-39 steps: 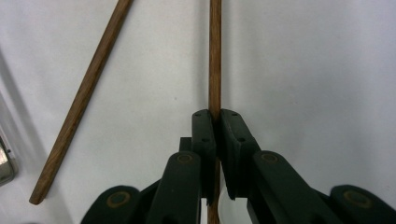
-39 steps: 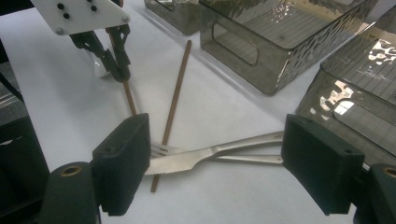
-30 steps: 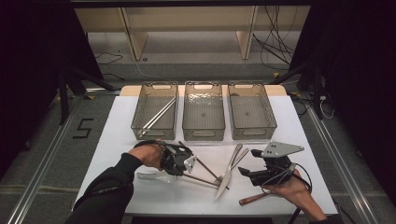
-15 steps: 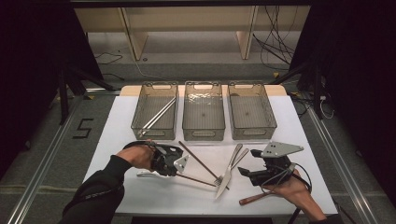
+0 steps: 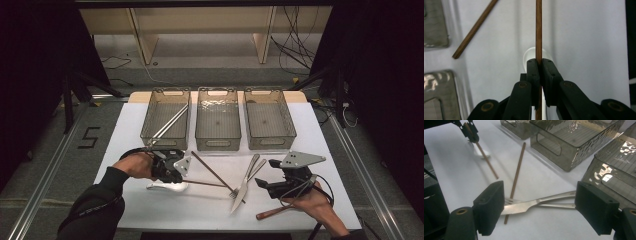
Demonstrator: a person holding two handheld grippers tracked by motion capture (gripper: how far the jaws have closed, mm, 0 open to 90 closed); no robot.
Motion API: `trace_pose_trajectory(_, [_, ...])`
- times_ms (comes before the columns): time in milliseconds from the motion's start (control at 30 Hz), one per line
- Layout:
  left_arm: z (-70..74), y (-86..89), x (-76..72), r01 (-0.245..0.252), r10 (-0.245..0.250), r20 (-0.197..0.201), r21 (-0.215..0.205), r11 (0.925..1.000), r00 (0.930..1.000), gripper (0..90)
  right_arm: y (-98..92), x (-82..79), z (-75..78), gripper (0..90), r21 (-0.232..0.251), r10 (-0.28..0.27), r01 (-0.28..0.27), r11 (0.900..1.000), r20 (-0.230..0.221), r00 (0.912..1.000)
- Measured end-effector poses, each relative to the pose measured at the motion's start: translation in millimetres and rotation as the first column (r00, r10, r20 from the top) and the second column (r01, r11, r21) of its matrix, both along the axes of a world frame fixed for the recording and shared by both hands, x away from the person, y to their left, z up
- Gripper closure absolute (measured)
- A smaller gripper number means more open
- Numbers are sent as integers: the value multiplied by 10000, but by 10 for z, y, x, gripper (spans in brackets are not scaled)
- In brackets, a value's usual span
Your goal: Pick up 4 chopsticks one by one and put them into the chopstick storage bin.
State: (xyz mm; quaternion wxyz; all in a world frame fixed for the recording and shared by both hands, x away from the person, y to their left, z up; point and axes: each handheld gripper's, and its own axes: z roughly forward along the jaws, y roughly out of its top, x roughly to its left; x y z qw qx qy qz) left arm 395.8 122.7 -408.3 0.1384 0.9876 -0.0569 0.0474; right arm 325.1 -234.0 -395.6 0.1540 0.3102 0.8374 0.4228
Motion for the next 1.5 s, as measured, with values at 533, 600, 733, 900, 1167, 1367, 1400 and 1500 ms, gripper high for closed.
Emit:
trace_pose_trajectory(533, [293, 119, 299, -3925, 3994, -11, -1873, 9005, 9168, 841, 1, 5, -4, 249, -5, -17, 17, 10000, -14, 10000])
trace_pose_trajectory(600, [316, 156, 353, -4267, 4344, -68, -2010, 8818, 9007, 841, 1, 6, -5, 248, -10, -22, 22, 10000, -11, 10000])
trace_pose_trajectory(733, [341, 212, 440, -5025, 5125, -232, -2394, 8308, 8584, 841, 2, 9, -6, 248, -8, -19, 19, 10000, -14, 10000])
trace_pose_trajectory(900, [366, 305, 591, -5987, 6123, -590, -3026, 7416, 7884, 841, 3, 6, -3, 246, 22, -38, 38, 10000, 3, 10000])
trace_pose_trajectory(1167, [383, 402, 777, -6760, 6844, -1156, -3403, 6536, 7199, 841, 0, 10, -6, 245, 28, -26, 26, 10000, -15, 10000])
trace_pose_trajectory(1367, [410, 411, 900, -7088, 7181, -1320, -3562, 6089, 6833, 841, -1, 11, -7, 246, 21, -9, 9, 10000, -20, 10000])
trace_pose_trajectory(1400, [424, 415, 926, -7099, 7203, -1306, -3580, 6065, 6813, 841, -1, 10, -5, 245, 24, -1, 1, 10000, -32, 10000])
trace_pose_trajectory(1500, [473, 409, 998, -7158, 7351, -1124, -3651, 5952, 6686, 841, -2, 12, -6, 246, 16, 9, -9, 10000, -31, 10000])
